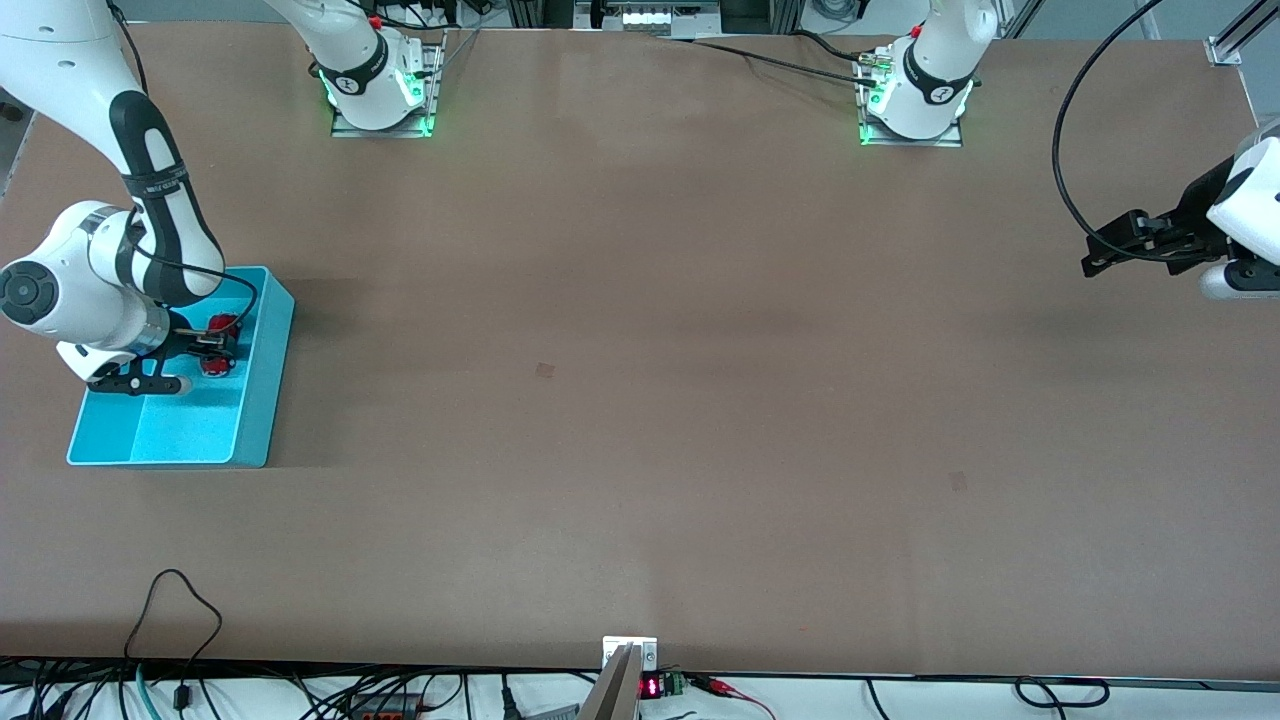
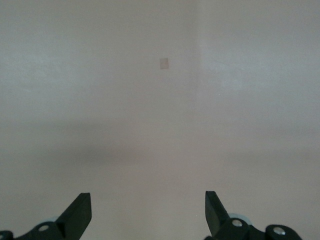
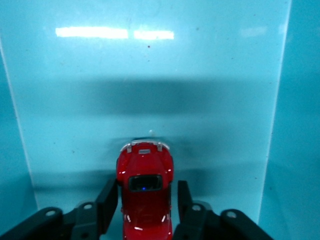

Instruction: Wind red beetle toy and store in blue box

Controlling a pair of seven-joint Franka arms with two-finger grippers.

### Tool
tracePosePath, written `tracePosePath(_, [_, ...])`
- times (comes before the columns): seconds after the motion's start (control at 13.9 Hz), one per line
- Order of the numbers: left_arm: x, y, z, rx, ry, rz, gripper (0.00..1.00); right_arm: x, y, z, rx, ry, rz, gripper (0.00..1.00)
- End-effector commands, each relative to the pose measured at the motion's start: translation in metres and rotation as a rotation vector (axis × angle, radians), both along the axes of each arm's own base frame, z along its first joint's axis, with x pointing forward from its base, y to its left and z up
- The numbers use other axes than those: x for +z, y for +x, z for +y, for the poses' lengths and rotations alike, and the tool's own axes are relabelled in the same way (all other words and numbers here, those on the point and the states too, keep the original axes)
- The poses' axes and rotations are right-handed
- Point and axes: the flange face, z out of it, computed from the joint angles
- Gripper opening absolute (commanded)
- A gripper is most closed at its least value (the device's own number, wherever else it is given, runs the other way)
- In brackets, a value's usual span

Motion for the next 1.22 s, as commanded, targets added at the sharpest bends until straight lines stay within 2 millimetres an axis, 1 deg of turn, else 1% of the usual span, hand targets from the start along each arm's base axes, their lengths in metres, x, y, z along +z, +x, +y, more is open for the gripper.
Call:
tracePosePath(0.0, [0.01, -0.003, -0.005, -0.024, 0.007, -0.015, 1.0, 0.051, 0.01, 0.003, 0.011, -0.005, -0.064, 1.0])
tracePosePath(0.14, [0.01, -0.003, -0.014, -0.037, 0.008, -0.017, 1.0, 0.115, 0.023, 0.019, 0.031, 0.005, -0.124, 1.0])
tracePosePath(0.22, [0.01, -0.003, -0.013, -0.036, 0.008, -0.017, 1.0, 0.149, 0.025, 0.027, 0.038, 0.015, -0.143, 1.0])
tracePosePath(0.29, [0.01, -0.003, -0.014, -0.037, 0.008, -0.017, 1.0, 0.183, 0.025, 0.033, 0.043, 0.026, -0.164, 1.0])
tracePosePath(0.43, [0.01, -0.003, -0.014, -0.041, 0.01, -0.018, 1.0, 0.24, 0.02, 0.065, 0.092, 0.055, -0.185, 1.0])
tracePosePath(0.5, [0.011, -0.002, -0.014, -0.041, 0.011, -0.023, 1.0, 0.271, 0.015, 0.077, 0.104, 0.066, -0.185, 1.0])
tracePosePath(0.57, [0.011, -0.002, -0.015, -0.042, 0.014, -0.026, 1.0, 0.297, 0.012, 0.093, 0.112, 0.088, -0.167, 1.0])
tracePosePath(0.65, [0.011, -0.001, -0.014, -0.041, 0.016, -0.033, 1.0, 0.32, 0.009, 0.106, 0.089, 0.096, -0.159, 1.0])
tracePosePath(0.79, [0.01, -0.001, -0.014, -0.041, 0.018, -0.03, 1.0, 0.355, 0.002, 0.128, 0.044, 0.1, -0.141, 1.0])
tracePosePath(0.86, [0.009, -0.001, -0.014, -0.041, 0.018, -0.029, 1.0, 0.372, 0.0, 0.138, 0.056, 0.102, -0.13, 1.0])
tracePosePath(1.01, [0.009, -0.001, -0.013, -0.04, 0.021, -0.029, 1.0, 0.396, -0.005, 0.145, 0.065, 0.104, -0.107, 1.0])
tracePosePath(1.08, [0.009, -0.001, -0.013, -0.04, 0.021, -0.029, 1.0, 0.401, -0.006, 0.146, 0.064, 0.106, -0.101, 1.0])
tracePosePath(1.15, [0.009, -0.001, -0.013, -0.04, 0.021, -0.029, 1.0, 0.402, -0.006, 0.145, 0.063, 0.106, -0.101, 1.0])
